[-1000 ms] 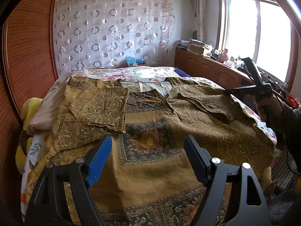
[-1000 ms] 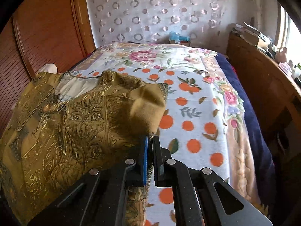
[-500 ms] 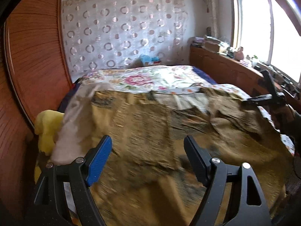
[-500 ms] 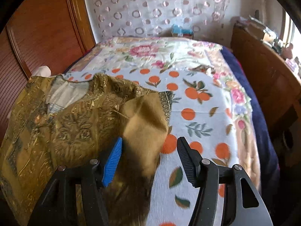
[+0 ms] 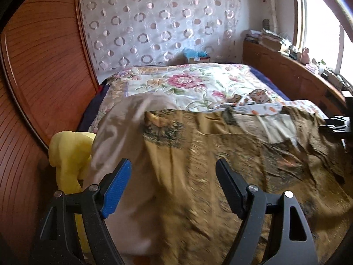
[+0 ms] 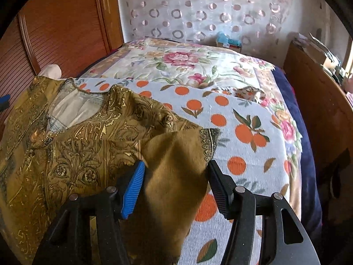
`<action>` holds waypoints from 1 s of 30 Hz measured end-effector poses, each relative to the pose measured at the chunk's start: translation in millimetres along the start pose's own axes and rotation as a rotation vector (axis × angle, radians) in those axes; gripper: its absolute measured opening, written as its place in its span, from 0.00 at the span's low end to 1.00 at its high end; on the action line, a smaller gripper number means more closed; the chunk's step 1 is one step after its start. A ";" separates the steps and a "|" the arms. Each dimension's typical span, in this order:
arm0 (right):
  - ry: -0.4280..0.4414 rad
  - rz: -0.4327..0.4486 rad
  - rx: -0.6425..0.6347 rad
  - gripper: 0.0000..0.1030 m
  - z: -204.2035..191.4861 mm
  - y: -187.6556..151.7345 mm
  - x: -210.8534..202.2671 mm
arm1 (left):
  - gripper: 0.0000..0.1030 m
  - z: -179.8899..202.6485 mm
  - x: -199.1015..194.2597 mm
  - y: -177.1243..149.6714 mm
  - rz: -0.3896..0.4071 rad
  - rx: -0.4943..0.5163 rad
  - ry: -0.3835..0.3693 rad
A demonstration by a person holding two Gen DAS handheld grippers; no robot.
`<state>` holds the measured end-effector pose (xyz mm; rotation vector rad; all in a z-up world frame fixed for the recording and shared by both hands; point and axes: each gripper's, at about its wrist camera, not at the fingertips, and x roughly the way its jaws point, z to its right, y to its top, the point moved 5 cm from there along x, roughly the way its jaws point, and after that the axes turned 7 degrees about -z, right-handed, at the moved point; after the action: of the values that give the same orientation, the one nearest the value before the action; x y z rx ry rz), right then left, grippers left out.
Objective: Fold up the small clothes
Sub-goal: 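Move the left gripper to the shirt hem and grasp it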
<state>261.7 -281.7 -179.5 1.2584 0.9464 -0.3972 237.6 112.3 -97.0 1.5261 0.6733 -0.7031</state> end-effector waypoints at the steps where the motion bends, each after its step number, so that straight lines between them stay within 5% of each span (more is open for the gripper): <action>1: 0.001 0.000 0.001 0.58 0.3 -0.8 0.4 | 0.77 -1.9 4.0 2.1 -0.007 -0.001 0.002; 8: -0.002 0.000 0.000 0.59 0.0 -2.5 0.8 | 0.77 -15.7 38.3 11.7 -0.065 -0.028 -0.012; 15: -0.001 0.001 0.001 0.59 -0.1 -2.8 1.3 | 0.55 -19.7 53.4 29.3 -0.084 -0.046 -0.060; 24: -0.002 0.001 0.001 0.59 0.1 -3.0 1.4 | 0.54 -24.5 64.1 39.1 -0.112 -0.043 -0.060; 30: -0.003 0.002 0.003 0.59 0.1 -2.1 1.1 | 0.22 -15.1 55.7 39.1 -0.092 -0.012 -0.115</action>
<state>260.9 -282.2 -181.7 1.2609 0.9426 -0.3989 303.9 125.4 -113.9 1.4387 0.6625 -0.8485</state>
